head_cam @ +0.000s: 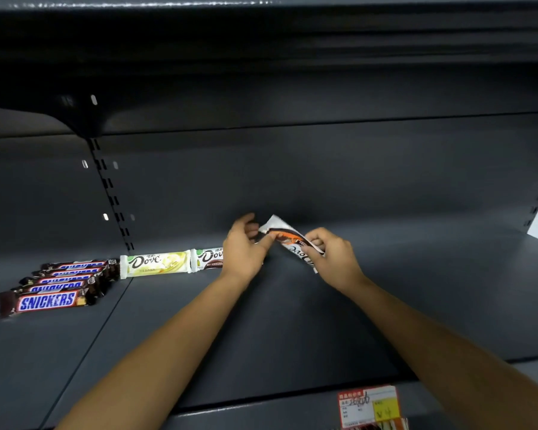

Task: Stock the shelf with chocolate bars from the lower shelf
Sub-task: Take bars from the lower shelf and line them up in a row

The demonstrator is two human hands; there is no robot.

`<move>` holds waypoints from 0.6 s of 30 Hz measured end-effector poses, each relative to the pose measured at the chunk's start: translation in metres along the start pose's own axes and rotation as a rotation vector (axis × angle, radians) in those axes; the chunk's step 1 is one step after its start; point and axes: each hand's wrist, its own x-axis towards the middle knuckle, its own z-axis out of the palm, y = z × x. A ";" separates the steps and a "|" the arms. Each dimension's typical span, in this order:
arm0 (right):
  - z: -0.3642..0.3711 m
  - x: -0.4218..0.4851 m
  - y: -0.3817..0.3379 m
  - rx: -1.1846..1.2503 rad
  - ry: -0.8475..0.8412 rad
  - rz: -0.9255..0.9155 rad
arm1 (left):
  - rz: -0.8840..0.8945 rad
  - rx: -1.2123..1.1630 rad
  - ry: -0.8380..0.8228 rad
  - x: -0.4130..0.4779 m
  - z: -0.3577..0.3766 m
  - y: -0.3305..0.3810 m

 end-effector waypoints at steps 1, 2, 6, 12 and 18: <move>0.001 0.001 -0.003 0.082 0.019 0.042 | -0.047 -0.038 -0.016 -0.001 0.004 0.001; 0.003 0.001 -0.006 0.161 0.026 0.070 | -0.086 -0.070 -0.051 -0.004 0.008 0.002; 0.008 0.000 -0.015 0.355 -0.030 0.115 | -0.120 -0.166 -0.208 -0.016 0.021 0.003; 0.002 -0.006 -0.012 -0.196 0.085 -0.235 | -0.149 -0.241 -0.236 -0.019 0.018 0.000; -0.008 -0.004 -0.005 -0.673 0.028 -0.832 | -0.127 -0.180 -0.295 -0.017 0.006 -0.001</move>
